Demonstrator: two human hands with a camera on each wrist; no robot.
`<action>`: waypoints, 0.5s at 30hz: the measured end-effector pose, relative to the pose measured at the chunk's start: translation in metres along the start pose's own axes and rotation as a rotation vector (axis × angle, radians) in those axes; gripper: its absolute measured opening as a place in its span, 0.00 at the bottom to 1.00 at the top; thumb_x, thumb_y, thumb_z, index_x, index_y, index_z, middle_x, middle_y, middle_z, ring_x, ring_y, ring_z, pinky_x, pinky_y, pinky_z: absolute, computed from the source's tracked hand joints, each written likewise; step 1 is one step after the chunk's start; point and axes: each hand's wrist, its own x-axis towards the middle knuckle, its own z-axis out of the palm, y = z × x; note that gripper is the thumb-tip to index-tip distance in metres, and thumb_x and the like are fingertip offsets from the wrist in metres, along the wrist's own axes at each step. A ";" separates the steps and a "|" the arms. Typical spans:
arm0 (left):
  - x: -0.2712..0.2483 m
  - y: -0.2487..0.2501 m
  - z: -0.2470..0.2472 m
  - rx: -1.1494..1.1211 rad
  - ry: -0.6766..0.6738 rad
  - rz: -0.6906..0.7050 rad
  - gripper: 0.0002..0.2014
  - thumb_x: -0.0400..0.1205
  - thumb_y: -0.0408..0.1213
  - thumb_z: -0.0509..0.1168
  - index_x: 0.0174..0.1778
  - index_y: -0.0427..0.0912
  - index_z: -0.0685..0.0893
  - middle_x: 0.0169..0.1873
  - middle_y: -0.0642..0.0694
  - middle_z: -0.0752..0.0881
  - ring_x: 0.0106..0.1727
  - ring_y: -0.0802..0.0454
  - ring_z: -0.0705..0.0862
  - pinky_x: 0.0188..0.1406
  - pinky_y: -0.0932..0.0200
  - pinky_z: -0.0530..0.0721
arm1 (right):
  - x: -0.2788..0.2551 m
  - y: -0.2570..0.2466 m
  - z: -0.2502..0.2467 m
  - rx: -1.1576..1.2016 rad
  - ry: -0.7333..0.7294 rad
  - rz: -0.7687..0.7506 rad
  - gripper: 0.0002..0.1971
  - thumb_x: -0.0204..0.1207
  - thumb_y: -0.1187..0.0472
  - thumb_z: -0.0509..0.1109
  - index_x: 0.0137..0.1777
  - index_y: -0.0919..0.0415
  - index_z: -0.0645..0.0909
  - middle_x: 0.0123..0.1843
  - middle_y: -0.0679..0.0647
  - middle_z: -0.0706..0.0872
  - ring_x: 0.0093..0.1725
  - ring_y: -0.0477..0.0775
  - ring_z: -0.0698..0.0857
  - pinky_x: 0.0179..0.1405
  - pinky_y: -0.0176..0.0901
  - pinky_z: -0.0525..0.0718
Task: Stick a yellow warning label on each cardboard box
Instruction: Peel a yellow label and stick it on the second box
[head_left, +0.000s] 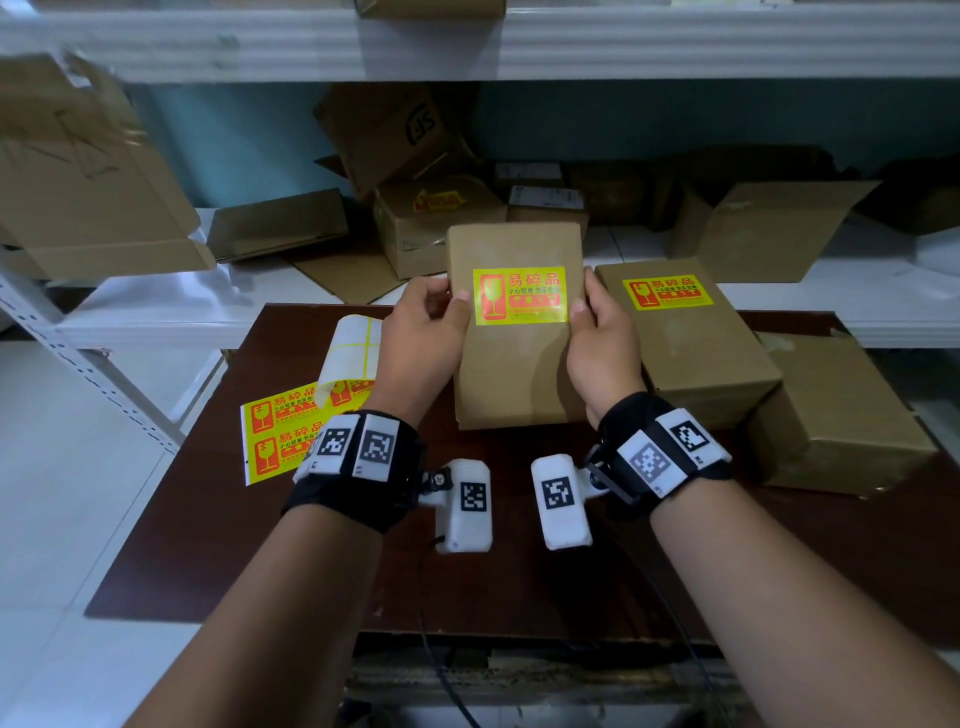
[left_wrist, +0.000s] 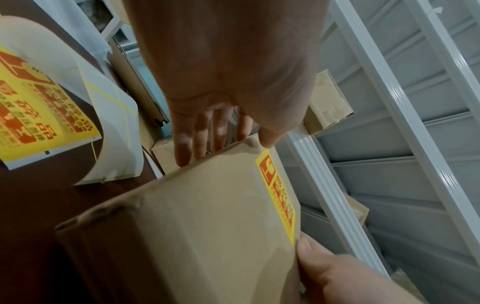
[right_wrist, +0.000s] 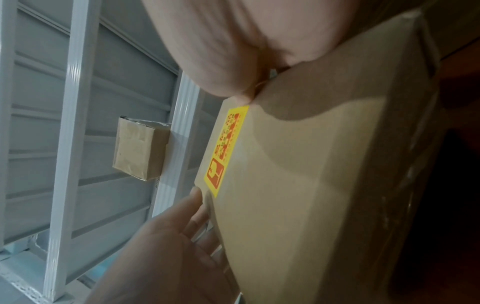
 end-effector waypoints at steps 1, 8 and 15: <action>0.001 0.000 -0.001 0.003 0.005 -0.007 0.12 0.86 0.43 0.65 0.63 0.45 0.82 0.48 0.58 0.86 0.48 0.69 0.83 0.49 0.70 0.79 | 0.000 -0.001 -0.001 0.016 0.005 0.006 0.23 0.89 0.58 0.56 0.84 0.49 0.70 0.80 0.48 0.78 0.78 0.50 0.76 0.80 0.54 0.75; 0.002 0.007 0.000 -0.027 0.006 0.003 0.08 0.84 0.42 0.68 0.58 0.48 0.83 0.51 0.56 0.86 0.57 0.57 0.85 0.59 0.55 0.85 | 0.003 -0.016 -0.003 -0.030 0.032 0.020 0.50 0.62 0.24 0.72 0.81 0.49 0.69 0.77 0.49 0.78 0.76 0.51 0.77 0.76 0.59 0.78; -0.002 0.011 0.000 -0.004 0.001 0.043 0.09 0.84 0.42 0.67 0.60 0.49 0.82 0.52 0.58 0.85 0.49 0.64 0.85 0.53 0.59 0.85 | 0.000 -0.014 -0.007 -0.152 0.040 -0.045 0.40 0.71 0.31 0.70 0.77 0.57 0.76 0.76 0.56 0.74 0.76 0.58 0.75 0.76 0.61 0.76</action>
